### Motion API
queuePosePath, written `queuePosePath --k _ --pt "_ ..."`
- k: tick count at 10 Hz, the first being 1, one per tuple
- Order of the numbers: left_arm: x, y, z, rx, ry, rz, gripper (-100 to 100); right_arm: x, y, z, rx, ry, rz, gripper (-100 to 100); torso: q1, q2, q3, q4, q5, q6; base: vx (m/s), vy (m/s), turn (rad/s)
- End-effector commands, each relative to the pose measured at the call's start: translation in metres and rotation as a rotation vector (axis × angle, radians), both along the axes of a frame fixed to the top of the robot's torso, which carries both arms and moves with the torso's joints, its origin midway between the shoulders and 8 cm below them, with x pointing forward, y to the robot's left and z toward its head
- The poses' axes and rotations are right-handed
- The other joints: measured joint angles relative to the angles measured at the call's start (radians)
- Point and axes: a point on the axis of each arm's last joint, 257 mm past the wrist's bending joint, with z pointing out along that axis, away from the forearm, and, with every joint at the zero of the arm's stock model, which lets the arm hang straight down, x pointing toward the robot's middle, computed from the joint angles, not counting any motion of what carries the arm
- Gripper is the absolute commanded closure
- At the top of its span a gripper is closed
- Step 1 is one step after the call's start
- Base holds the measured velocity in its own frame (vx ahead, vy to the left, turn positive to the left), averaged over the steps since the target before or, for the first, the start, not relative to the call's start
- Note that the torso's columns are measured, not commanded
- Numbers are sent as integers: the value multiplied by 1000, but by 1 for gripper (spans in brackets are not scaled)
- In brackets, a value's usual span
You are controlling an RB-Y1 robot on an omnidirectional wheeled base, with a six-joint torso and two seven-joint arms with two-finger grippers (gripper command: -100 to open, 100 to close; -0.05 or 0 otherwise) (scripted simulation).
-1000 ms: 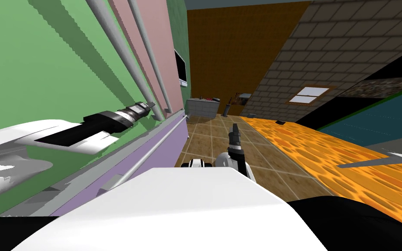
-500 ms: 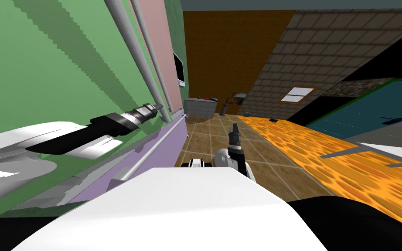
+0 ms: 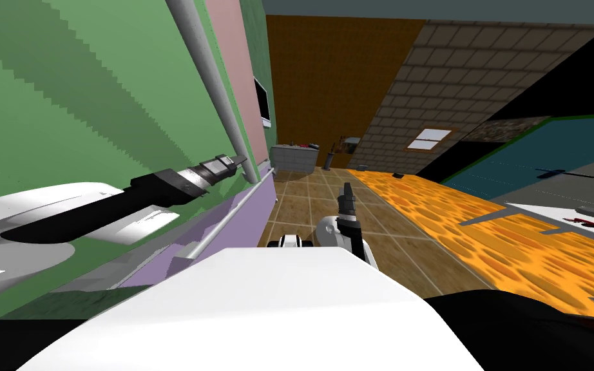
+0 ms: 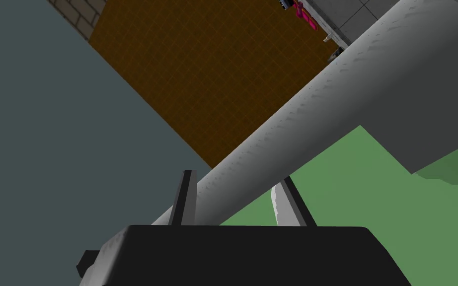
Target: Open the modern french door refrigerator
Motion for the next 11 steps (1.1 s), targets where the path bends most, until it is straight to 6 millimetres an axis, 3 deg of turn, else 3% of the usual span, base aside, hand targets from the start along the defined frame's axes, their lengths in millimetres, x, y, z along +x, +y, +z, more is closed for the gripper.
queuePosePath --k 1,4,5,6,9,10,11 --pt "15 0 0 -26 -2 -33 100 0 0 0 0 0 0 0 0 1 0 -2 0 4 -176 18 -134" --pt "31 -1 -2 -48 0 -68 100 0 0 0 0 0 0 0 1 0 1 -4 2 3 -135 -15 -83" --pt "39 10 1 -50 -6 -45 100 0 0 0 0 0 0 0 1 -1 1 -4 2 2 -94 -10 -42" --pt "40 0 -4 -55 1 -92 100 0 0 0 0 0 0 0 5 -3 -1 -2 3 -2 -171 -18 -132" --pt "59 14 0 -65 -7 -65 100 0 0 0 0 0 0 0 5 -4 -2 -3 3 -1 -90 -13 -40" --pt "60 5 -6 -66 3 -110 100 0 0 0 0 0 0 0 8 -5 -4 -1 3 -2 -125 8 -120" --pt "66 8 -4 -70 -1 -106 100 0 0 0 0 0 0 0 5 0 0 -4 3 3 -162 13 -129"
